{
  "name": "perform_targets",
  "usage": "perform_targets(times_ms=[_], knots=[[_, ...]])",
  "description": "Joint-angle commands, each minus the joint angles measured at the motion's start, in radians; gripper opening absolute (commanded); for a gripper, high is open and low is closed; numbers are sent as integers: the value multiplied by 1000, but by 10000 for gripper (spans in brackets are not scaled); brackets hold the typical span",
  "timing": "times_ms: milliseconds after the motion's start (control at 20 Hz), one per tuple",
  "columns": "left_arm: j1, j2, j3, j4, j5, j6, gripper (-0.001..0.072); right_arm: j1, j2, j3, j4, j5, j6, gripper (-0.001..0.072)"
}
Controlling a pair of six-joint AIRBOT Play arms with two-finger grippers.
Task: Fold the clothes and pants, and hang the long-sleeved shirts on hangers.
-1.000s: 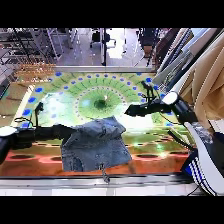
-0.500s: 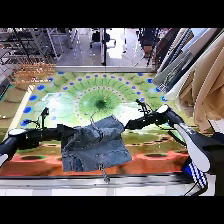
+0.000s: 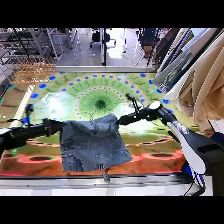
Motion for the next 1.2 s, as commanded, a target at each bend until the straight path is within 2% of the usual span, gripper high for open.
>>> perform_targets(times_ms=[0, 150, 200, 250, 300, 350, 450, 600, 750, 900, 950, 1000, 1050, 1100, 1150], knots=[[143, -23, 7, 36, -18, 0, 10, 32, 29, 150, 39, -88, 192, 53], [139, -95, 6, 38, -12, 1, 11, 151, -14, 174, 39, -524, 229, 60], [134, -122, 6, 38, 2, 0, 10, 186, -34, 174, 35, -578, 203, 112], [135, -145, 6, 37, 10, 0, 10, 202, -53, 174, 19, -563, 167, 292], [136, -166, 6, 38, 15, 0, 11, 202, -64, 173, -3, -508, 161, 440], [139, -180, 6, 38, 16, 1, 10, 186, -72, 173, -24, -431, 160, 468], [139, -194, 6, 38, 16, 2, 10, 136, -85, 173, -62, -304, 161, 470], [137, -193, 7, 38, 9, 24, 11, 74, -116, 173, -66, -235, 158, 472], [137, -193, 7, 38, 0, 24, 10, 69, -156, 173, -106, -130, 101, 517], [137, -193, 7, 38, 1, 24, 11, 80, -190, 174, -91, -106, 2, 495], [137, -193, 7, 38, 0, 24, 10, 84, -196, 174, -77, -110, -19, 435], [137, -193, 7, 38, 0, 24, 11, 91, -200, 174, -65, -116, -47, 342], [137, -193, 7, 38, -5, 24, 11, 98, -200, 174, -59, -125, -68, 171], [137, -193, 7, 37, -22, 24, 11, 101, -197, 174, -34, -126, -92, 57], [138, -192, 7, 37, -47, 25, 11, 101, -194, 179, -2, -111, -114, 54]])
